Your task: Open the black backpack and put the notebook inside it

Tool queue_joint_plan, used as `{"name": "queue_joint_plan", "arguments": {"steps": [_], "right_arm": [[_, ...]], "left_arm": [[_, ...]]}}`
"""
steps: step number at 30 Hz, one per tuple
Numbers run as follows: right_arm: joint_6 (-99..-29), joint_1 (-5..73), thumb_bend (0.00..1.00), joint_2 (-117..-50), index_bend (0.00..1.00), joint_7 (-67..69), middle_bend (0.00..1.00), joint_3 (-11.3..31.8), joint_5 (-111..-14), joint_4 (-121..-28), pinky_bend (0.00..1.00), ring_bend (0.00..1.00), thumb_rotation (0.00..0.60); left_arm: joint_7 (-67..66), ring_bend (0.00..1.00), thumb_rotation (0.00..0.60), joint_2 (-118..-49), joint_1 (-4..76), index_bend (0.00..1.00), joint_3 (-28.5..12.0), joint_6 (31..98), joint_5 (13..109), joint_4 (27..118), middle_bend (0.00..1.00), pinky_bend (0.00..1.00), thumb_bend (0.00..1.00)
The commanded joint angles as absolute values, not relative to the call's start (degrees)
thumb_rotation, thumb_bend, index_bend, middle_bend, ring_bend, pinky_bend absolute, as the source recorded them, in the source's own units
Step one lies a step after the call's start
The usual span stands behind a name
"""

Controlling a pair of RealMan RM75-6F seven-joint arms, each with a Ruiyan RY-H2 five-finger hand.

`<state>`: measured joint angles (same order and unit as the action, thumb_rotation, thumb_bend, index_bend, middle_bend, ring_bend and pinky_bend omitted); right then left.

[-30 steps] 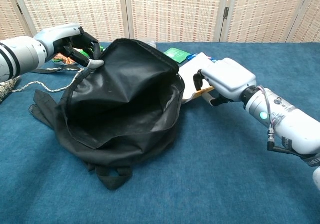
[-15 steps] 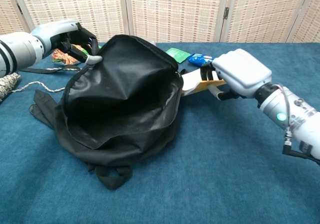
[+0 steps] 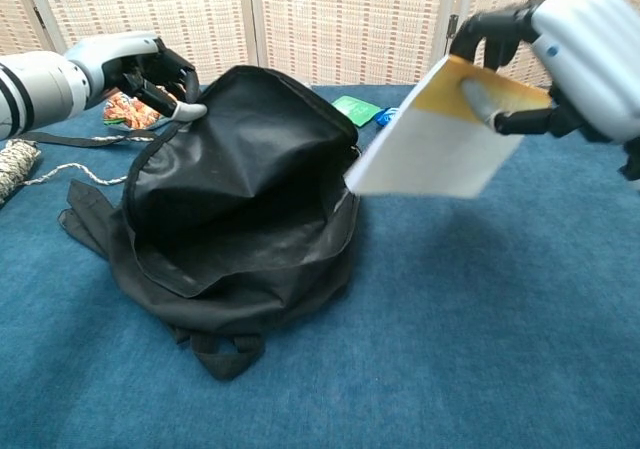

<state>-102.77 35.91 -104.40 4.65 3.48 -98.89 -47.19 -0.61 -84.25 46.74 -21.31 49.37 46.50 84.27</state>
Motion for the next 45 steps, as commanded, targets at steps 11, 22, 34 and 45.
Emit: {"name": "queue_joint_plan", "arguments": {"steps": [11, 22, 34, 45], "right_arm": [[-102.86, 40.71, 0.54, -98.30, 0.90, 1.03, 0.55, 7.75, -106.18, -69.16, 0.50, 0.56, 0.600], [-93.03, 50.61, 0.54, -107.49, 0.90, 4.14, 0.55, 11.62, -106.87, -65.68, 0.50, 0.57, 0.600], [-89.90, 53.19, 0.54, -117.50, 0.90, 13.38, 0.56, 7.89, -106.10, -49.49, 0.51, 0.59, 0.600], [-88.09, 51.09, 0.54, -121.01, 0.90, 20.70, 0.56, 0.17, -107.43, -31.93, 0.51, 0.60, 0.600]], "left_arm": [[-1.80, 0.37, 0.600, -83.69, 48.64, 0.69, -21.31, 47.57, 43.64, 84.44, 0.49, 0.00, 0.73], [-1.22, 0.37, 0.600, -82.55, 49.49, 0.69, -21.71, 46.41, 41.65, 84.90, 0.49, 0.00, 0.73], [0.44, 0.37, 0.600, -81.29, 49.89, 0.69, -21.87, 45.14, 40.99, 84.60, 0.49, 0.00, 0.73], [3.07, 0.37, 0.600, -80.27, 49.19, 0.69, -21.40, 43.75, 41.92, 84.67, 0.49, 0.00, 0.73]]}}
